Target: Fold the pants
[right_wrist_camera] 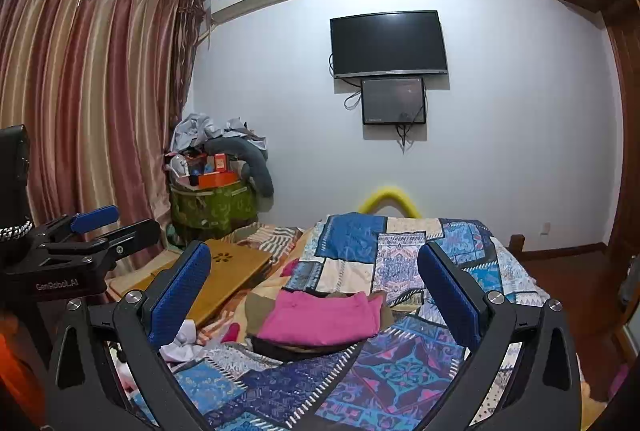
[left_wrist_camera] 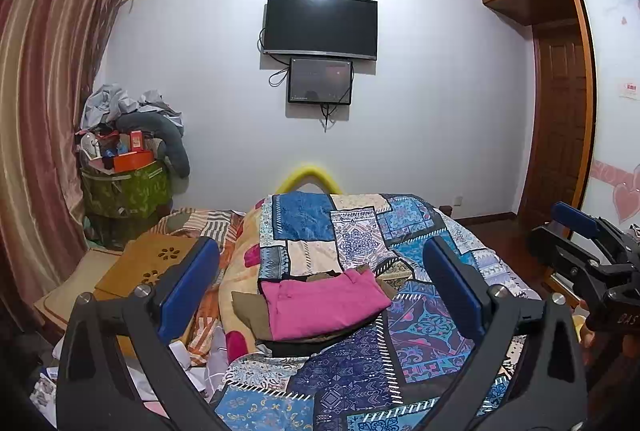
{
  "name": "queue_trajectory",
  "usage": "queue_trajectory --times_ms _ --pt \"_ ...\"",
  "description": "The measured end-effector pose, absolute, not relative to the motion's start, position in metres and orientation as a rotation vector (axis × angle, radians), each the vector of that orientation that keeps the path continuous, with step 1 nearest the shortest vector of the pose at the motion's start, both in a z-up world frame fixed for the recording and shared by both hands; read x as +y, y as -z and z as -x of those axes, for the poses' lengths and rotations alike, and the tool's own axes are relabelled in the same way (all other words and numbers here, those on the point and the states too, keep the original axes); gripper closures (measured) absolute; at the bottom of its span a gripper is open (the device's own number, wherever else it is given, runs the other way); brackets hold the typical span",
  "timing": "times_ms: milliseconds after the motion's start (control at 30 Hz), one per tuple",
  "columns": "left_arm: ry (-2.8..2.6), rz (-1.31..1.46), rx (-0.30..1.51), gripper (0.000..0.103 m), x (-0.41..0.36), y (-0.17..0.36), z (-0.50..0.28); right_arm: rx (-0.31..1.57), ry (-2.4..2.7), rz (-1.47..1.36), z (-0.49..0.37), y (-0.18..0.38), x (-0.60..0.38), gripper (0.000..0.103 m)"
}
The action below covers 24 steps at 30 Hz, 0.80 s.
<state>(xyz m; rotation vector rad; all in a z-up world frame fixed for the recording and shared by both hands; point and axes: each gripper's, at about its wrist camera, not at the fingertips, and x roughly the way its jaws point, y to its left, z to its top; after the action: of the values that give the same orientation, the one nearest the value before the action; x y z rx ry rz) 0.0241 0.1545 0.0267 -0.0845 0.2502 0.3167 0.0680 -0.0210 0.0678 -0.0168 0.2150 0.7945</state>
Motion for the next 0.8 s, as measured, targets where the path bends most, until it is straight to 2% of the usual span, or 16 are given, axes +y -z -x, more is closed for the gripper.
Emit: queue_trajectory --times_ms 800 --pt "-0.303 0.093 0.253 0.0 0.1532 -0.0244 -0.029 0.23 -0.788 0.015 -0.0665 -0.0695 -0.0249 0.0"
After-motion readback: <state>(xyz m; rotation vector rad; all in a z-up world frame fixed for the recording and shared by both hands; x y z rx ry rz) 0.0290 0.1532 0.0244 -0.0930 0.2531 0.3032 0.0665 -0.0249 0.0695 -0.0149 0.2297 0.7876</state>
